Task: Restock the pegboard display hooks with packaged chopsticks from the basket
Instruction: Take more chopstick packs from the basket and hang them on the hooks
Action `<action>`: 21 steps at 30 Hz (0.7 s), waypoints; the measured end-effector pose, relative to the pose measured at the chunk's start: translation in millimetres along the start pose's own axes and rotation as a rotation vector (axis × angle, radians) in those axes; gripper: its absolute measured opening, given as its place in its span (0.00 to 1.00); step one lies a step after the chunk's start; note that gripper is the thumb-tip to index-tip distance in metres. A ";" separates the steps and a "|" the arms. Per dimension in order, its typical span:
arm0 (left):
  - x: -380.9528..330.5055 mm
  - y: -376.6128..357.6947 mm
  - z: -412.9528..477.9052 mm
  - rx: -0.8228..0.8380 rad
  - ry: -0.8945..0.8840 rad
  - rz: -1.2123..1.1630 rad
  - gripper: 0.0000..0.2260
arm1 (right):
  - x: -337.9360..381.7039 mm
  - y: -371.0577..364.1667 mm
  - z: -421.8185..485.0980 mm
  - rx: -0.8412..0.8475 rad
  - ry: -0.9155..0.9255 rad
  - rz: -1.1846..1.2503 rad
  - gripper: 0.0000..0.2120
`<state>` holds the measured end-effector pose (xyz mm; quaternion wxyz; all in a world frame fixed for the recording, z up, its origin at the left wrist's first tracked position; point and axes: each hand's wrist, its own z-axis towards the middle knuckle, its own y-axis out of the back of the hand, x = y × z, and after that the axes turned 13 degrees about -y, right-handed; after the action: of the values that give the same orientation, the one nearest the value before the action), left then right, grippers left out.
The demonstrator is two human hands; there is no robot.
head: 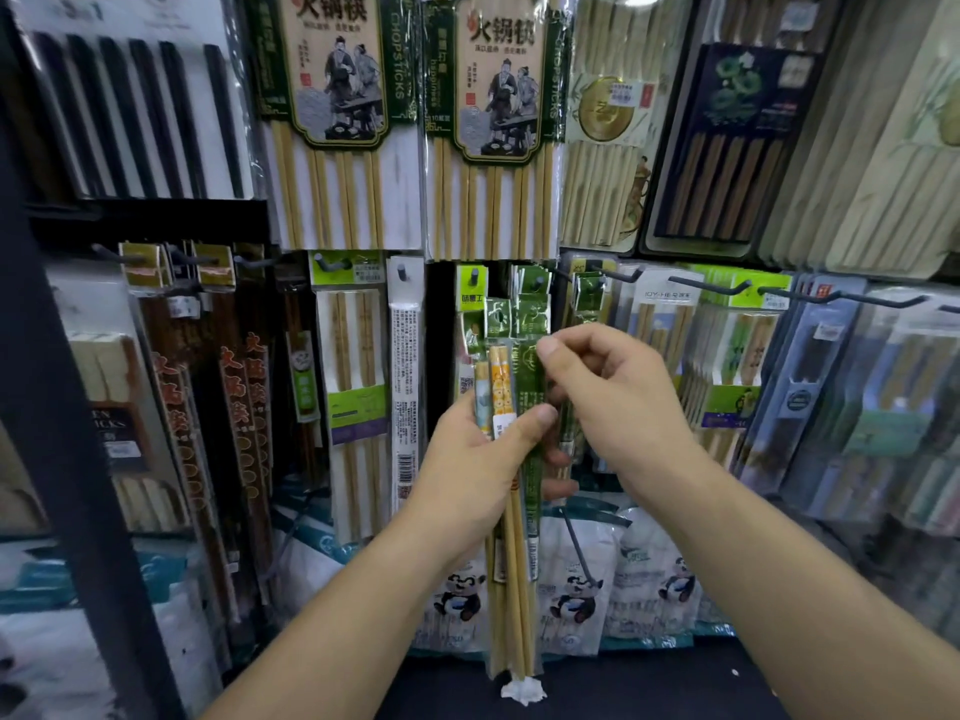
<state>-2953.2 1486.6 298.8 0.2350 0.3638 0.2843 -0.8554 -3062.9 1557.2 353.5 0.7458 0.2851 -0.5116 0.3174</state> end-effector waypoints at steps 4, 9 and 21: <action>-2.4 -3.1 -1.8 0.001 0.010 -0.016 0.08 | 4.5 2.7 0.8 0.002 -0.038 0.039 0.07; -1.9 -7.0 -1.8 0.002 0.010 -0.018 0.11 | 6.7 5.2 7.0 -0.042 -0.001 0.004 0.09; -0.4 2.2 8.9 -0.110 -0.017 0.169 0.09 | 17.5 18.7 33.3 -0.265 -0.075 0.093 0.15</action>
<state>-2956.0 1479.2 303.6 0.3285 0.3658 0.2973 -0.8185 -3091.8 1547.3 382.3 0.7418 0.1719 -0.5891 0.2707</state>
